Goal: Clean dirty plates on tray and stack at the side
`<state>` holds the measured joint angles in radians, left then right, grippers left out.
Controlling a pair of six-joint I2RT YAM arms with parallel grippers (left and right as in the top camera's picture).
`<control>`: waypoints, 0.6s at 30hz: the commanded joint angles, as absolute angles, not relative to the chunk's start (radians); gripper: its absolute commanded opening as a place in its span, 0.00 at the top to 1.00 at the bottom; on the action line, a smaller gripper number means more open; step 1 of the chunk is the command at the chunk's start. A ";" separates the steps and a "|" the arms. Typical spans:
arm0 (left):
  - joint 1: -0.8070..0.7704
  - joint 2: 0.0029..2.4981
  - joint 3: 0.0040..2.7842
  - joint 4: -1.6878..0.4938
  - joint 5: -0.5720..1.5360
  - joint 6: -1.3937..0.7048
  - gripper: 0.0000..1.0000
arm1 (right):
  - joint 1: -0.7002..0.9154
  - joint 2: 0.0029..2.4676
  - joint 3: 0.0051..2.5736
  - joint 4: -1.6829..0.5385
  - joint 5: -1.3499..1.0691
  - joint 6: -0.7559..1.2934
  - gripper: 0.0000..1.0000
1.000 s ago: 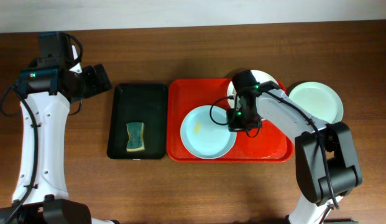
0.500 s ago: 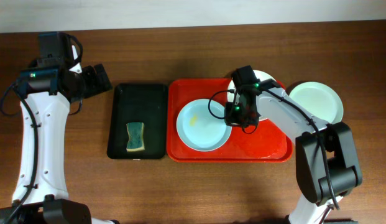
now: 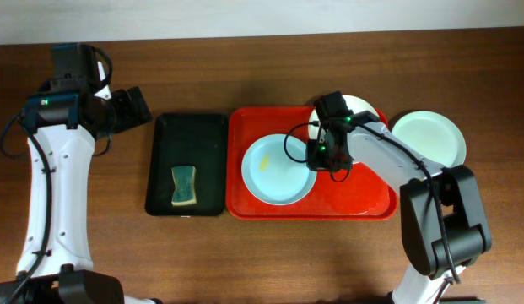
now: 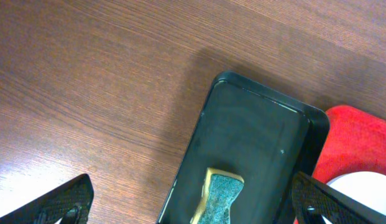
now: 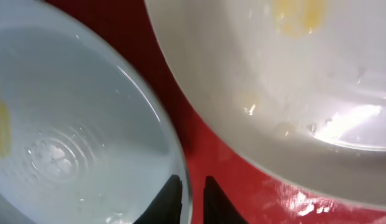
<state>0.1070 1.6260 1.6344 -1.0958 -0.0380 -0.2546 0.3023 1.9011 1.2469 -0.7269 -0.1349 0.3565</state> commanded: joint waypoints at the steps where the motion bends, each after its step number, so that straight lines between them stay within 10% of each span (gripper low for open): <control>1: 0.110 1.624 1.638 -1.094 -0.042 -0.264 0.01 | 0.301 1.905 1.238 -0.717 -0.119 0.345 0.85; 18: 0.110 1.624 1.638 -1.094 -0.042 -0.264 0.01 | 0.301 1.905 1.207 -0.690 -0.126 0.345 0.96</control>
